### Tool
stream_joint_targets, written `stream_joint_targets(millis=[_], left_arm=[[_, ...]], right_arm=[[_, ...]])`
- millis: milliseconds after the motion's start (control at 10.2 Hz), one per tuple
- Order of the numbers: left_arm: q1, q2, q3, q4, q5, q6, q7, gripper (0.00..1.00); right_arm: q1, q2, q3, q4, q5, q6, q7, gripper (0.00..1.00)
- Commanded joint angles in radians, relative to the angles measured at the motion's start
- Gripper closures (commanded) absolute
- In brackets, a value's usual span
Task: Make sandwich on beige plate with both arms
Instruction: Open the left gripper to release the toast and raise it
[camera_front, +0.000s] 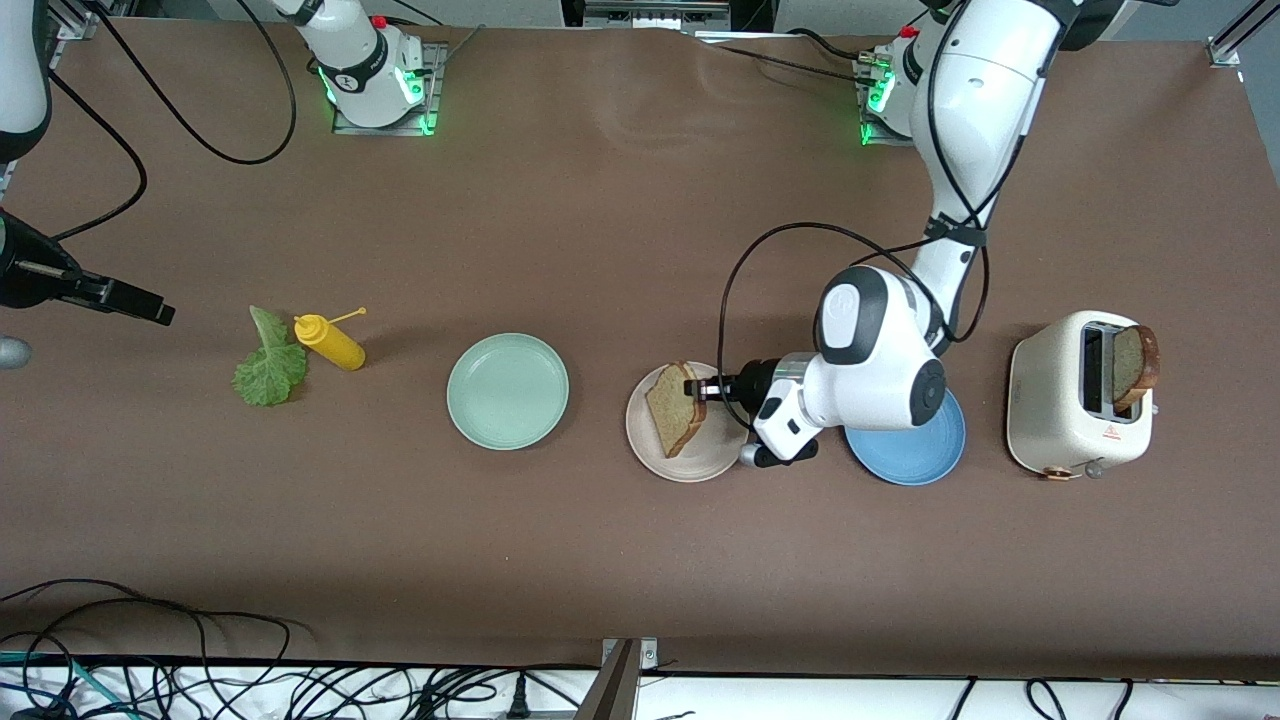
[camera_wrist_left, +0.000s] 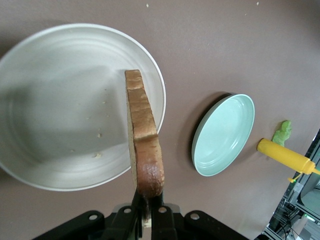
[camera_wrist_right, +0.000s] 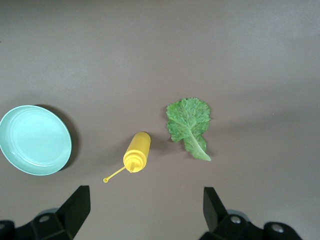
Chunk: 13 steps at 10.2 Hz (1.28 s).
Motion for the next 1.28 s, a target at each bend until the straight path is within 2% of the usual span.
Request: stream_joint_targets(millis=[0, 492, 591, 689, 1182], left_arm=[[-0.011, 0.034, 0.009, 0.038, -0.051, 0.013, 0.015, 1.0], [-0.004, 0.039, 0.011, 0.038, -0.051, 0.013, 0.017, 1.0], [-0.002, 0.046, 0.012, 0.035, -0.051, 0.013, 0.019, 0.86], [-0.001, 0.052, 0.014, 0.026, -0.048, 0.015, 0.022, 0.01], [0.082, 0.048, 0.071, 0.017, -0.005, 0.052, 0.064, 0.0]], right_arm=[[-0.008, 0.003, 0.005, 0.014, 0.001, -0.011, -0.001, 0.0], [-0.008, 0.003, 0.005, 0.014, 0.001, -0.011, -0.001, 0.0], [-0.008, 0.003, 0.005, 0.013, 0.001, -0.011, -0.001, 0.0], [-0.008, 0.003, 0.004, 0.014, 0.001, -0.012, -0.001, 0.0], [-0.021, 0.01, -0.013, -0.001, -0.018, -0.017, 0.005, 0.0]])
